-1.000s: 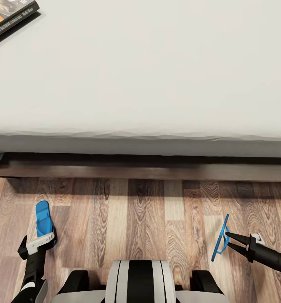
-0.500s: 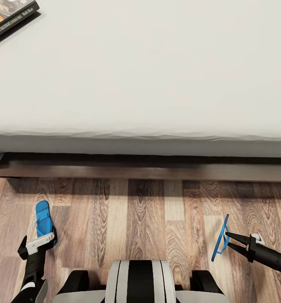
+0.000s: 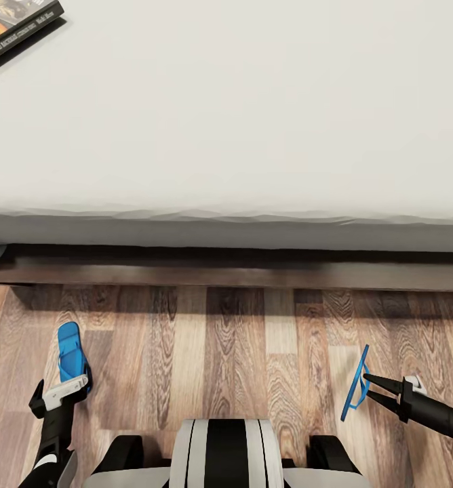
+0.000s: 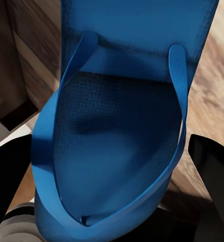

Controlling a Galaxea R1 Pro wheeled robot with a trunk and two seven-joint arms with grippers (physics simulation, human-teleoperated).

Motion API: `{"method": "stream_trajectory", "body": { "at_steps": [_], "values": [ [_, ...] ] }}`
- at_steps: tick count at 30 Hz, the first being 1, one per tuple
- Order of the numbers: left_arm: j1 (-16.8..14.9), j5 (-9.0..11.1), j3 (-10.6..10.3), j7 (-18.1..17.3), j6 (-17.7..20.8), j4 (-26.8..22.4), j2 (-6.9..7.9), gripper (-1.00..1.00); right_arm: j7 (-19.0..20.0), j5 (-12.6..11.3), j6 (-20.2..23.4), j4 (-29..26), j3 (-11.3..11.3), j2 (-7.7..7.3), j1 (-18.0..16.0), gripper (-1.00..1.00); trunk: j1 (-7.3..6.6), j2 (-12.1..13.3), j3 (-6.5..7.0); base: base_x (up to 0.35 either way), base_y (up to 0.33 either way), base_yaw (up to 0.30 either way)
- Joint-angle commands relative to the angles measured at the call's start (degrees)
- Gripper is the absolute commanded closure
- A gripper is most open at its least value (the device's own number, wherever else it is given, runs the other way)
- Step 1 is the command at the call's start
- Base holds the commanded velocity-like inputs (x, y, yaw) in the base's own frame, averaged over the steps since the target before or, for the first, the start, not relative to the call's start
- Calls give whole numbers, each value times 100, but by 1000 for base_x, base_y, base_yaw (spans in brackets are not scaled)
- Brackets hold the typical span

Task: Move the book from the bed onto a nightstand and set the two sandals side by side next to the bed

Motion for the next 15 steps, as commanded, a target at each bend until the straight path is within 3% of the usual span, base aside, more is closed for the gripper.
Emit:
{"method": "stream_trajectory", "body": {
  "at_steps": [1,5,15],
  "values": [
    [-6,-61,25,22,-22,5,-4,-100,4,-18,44,0,1,-1,-1,100,-1,-1,-2,-3,0,0],
    [-7,-61,18,28,-20,5,-7,-100,3,-18,44,-2,-2,-1,-1,100,-1,-1,-2,-1,0,0],
    [-4,-61,12,31,-16,5,-16,-100,4,-18,44,-2,1,-1,-1,100,-27,12,219,0,0,0]
  ]
}}
